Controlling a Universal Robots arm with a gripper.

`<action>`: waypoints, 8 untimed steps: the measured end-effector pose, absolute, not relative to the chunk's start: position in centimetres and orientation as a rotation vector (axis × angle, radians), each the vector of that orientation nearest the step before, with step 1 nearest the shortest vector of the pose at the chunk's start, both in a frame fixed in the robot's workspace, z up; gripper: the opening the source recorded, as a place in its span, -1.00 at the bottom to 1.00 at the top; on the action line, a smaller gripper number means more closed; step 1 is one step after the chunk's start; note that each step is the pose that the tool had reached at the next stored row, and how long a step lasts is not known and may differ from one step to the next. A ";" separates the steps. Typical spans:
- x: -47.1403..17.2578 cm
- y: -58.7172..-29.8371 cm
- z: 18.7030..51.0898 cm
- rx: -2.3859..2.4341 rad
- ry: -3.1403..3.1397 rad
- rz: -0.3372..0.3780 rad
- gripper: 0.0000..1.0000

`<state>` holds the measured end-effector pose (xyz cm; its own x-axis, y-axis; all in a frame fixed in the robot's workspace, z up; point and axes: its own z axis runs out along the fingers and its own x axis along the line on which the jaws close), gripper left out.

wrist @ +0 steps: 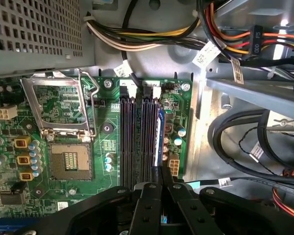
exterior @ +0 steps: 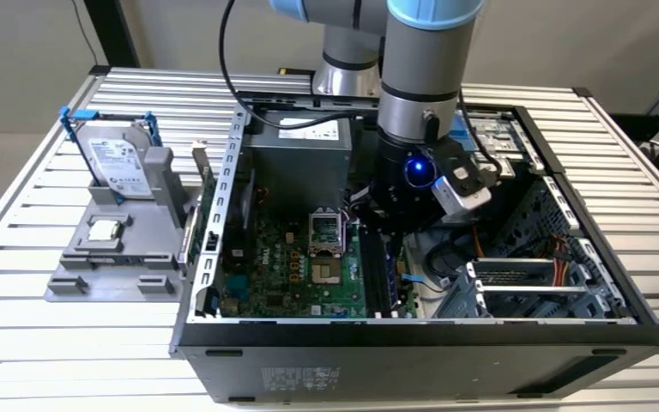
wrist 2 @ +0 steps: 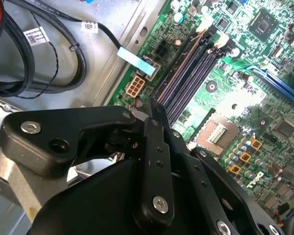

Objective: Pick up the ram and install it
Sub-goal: 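Insert the ram into the slot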

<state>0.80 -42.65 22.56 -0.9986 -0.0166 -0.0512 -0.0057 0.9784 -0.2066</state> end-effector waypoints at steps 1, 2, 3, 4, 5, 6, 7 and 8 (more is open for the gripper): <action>0.8 -42.7 22.6 -0.018 3.073 -0.323 -1.00; 0.8 -42.7 22.6 -0.019 3.074 -0.323 -1.00; 0.8 -42.7 22.6 -0.021 3.074 -0.323 -1.00; 0.8 -42.7 22.6 -0.022 3.075 -0.323 -1.00; 0.8 -42.7 22.6 -0.022 3.075 -0.323 -1.00; 0.8 -42.7 22.6 -0.022 3.075 -0.323 -1.00; 0.8 -42.7 22.6 -0.022 3.075 -0.323 -1.00; 0.8 -42.7 22.6 -0.023 3.075 -0.323 -1.00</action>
